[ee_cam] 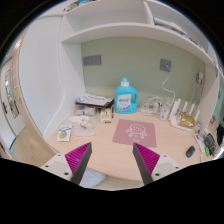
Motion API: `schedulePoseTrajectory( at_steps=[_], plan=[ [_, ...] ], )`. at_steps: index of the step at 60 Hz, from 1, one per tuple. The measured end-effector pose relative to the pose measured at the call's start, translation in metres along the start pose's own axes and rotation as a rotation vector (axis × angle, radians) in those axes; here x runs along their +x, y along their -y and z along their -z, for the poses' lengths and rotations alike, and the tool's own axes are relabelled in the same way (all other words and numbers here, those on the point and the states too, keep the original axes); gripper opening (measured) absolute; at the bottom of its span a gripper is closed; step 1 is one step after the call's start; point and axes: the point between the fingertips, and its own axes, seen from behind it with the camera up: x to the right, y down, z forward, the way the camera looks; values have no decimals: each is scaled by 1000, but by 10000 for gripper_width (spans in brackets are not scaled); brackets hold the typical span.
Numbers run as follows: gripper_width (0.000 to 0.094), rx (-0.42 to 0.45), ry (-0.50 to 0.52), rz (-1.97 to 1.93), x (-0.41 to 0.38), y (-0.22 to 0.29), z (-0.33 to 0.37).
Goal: Arrange mouse
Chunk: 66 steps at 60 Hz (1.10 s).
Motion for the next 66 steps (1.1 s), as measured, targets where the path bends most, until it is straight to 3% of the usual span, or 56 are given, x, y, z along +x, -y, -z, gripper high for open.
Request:
schedulePoseTrajectory(
  at_steps=[10,28,37,51,66],
  plan=[
    [848,-46,-58,-53,46,-36,5],
    [847,-151,-220,-155,241,-157,5],
    [846,-136,-308,-157,353,-189,-12],
    [849,-62,-323,-272,462,-186,-79],
    [842,-52,-299,-322,503,-167,-140]
  ],
)
